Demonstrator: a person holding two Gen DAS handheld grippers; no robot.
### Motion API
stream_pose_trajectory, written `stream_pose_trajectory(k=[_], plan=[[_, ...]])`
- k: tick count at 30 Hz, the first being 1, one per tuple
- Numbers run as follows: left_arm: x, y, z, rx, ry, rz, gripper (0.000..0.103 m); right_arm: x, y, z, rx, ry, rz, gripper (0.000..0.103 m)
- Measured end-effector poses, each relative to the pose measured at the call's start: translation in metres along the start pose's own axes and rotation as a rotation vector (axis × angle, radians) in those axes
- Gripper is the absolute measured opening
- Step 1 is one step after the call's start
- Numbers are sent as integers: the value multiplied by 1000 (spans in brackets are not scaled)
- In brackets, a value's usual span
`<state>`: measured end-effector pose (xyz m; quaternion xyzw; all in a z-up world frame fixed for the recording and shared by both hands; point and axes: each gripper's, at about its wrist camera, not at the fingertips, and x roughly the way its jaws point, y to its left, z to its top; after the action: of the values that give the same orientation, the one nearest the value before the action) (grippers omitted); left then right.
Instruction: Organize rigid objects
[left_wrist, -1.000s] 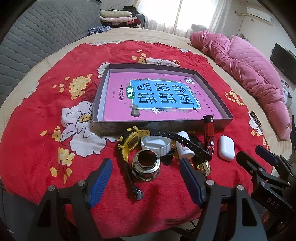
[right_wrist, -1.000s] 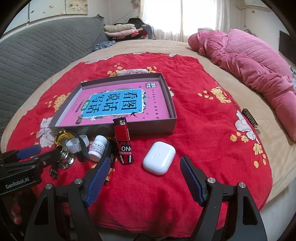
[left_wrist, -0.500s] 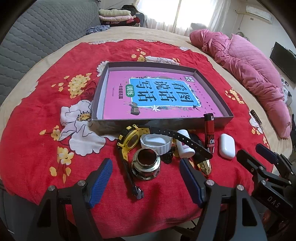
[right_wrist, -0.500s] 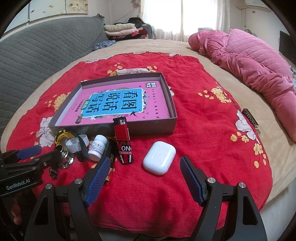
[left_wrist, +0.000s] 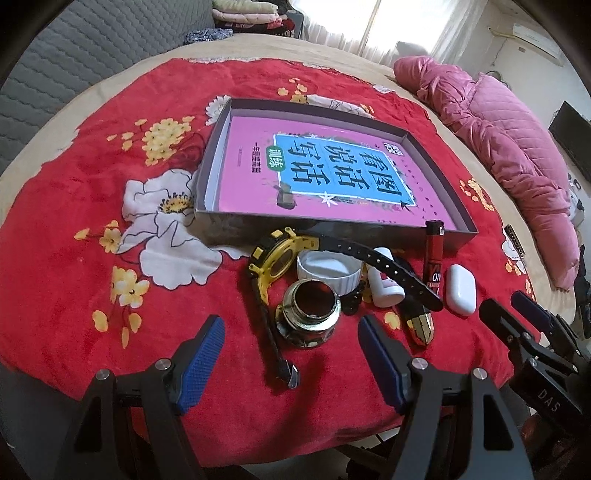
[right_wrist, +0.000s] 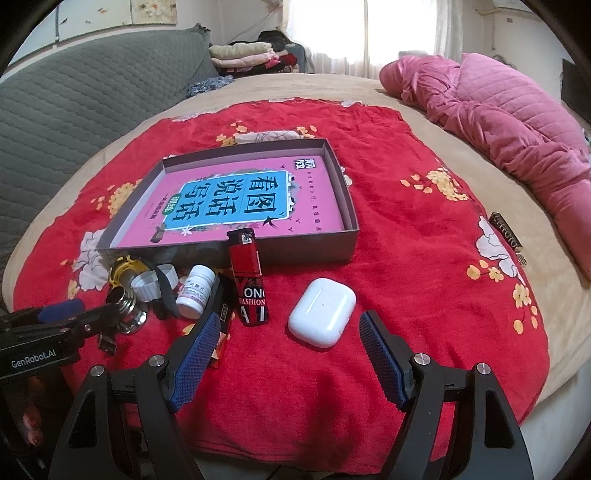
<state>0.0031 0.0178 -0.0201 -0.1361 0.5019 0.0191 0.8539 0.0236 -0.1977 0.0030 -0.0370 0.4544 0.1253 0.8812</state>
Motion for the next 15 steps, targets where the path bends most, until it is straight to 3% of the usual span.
stream_pose_trajectory(k=[11,15], plan=[[11,-6,6,42,15,-32,53,21,-1,7,-19,14,-26,79],[17,-6,8,59,32,-24,52,26,0,10,-28,13,-30,79]])
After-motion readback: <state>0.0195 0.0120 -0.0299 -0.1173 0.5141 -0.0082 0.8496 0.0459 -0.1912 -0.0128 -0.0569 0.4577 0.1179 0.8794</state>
